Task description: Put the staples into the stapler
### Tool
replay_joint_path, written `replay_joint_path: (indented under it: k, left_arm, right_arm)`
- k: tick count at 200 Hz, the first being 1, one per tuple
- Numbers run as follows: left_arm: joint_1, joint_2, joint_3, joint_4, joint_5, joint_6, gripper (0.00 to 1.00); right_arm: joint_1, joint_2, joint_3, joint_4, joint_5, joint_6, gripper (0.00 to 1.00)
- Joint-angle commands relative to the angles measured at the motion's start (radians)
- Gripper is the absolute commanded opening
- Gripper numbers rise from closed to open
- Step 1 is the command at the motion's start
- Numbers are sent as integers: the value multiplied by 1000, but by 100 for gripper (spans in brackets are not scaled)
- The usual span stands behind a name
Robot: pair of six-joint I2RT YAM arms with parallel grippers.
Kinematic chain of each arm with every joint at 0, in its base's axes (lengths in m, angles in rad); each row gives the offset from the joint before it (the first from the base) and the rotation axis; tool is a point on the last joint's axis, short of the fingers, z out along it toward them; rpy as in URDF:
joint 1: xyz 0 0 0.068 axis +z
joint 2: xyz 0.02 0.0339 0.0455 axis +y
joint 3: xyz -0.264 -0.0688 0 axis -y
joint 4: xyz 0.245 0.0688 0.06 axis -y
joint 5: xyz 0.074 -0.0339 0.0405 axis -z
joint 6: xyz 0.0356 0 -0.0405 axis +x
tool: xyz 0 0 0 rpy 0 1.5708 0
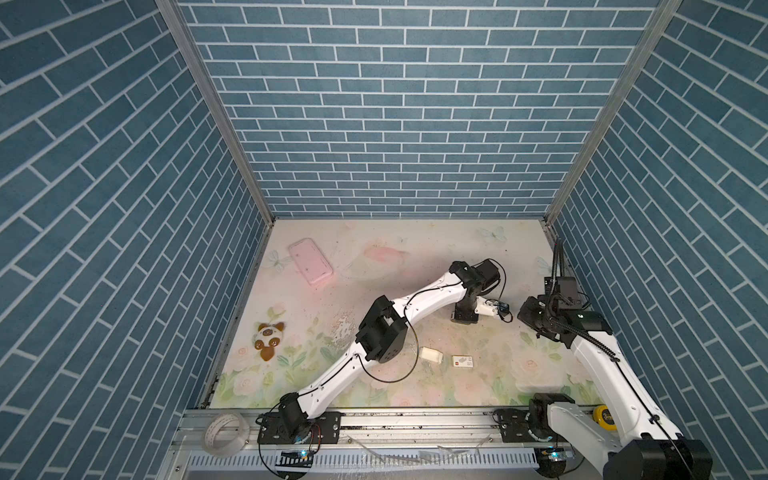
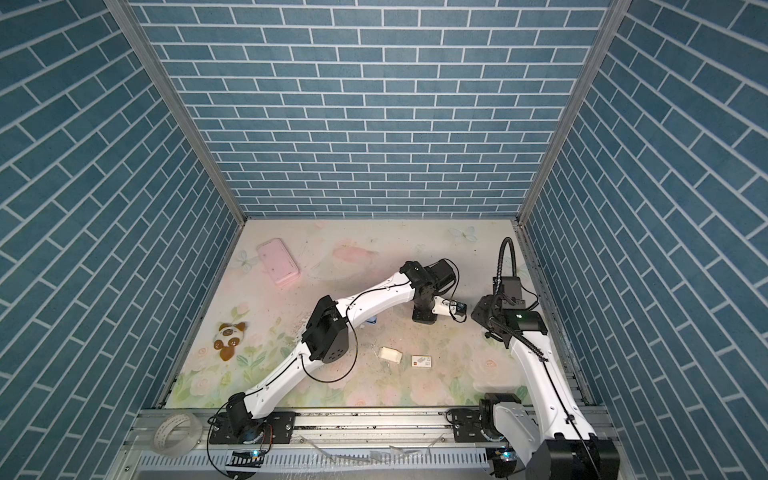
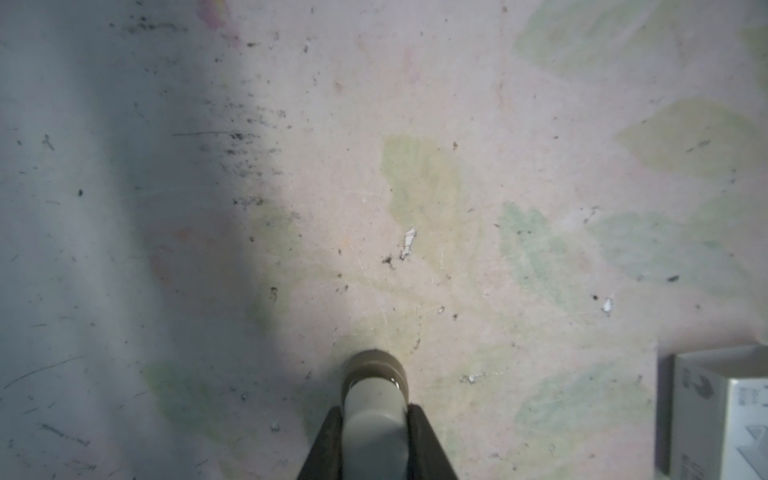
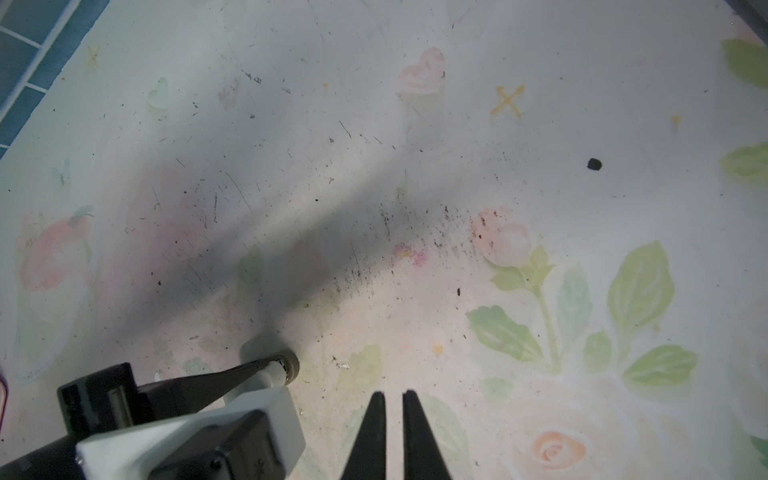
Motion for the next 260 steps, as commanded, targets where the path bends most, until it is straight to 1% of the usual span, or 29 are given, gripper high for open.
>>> replay_joint_path:
  k: [1, 26, 55, 91, 164, 199, 250, 260]
  left_arm:
    - [-30, 85, -78, -123, 0, 5, 9]
    - [-28, 36, -78, -99, -23, 3, 11]
    - [-24, -18, -84, -88, -36, -2, 16]
    - [-19, -79, -139, -62, -41, 0, 20]
    - [-5, -124, -169, -60, -29, -12, 26]
    - [-2, -159, -209, -39, -28, -13, 33]
    - [3, -195, -239, -21, -24, -18, 38]
    - [5, -198, -240, -22, -20, -18, 40]
  right_arm:
    - [-3, -20, -14, -5, -3, -14, 12]
    - [-4, -22, -14, -4, 3, -15, 12]
    - [-4, -24, -14, -9, 18, -22, 12]
    - [-4, -21, -18, -9, 24, -24, 13]
    - [-5, -20, -14, -17, 28, -28, 14]
    - [-5, -22, -19, -21, 32, -28, 15]
    - [-5, -20, -15, -24, 35, -29, 16]
    - [-5, -20, -15, -25, 35, -29, 16]
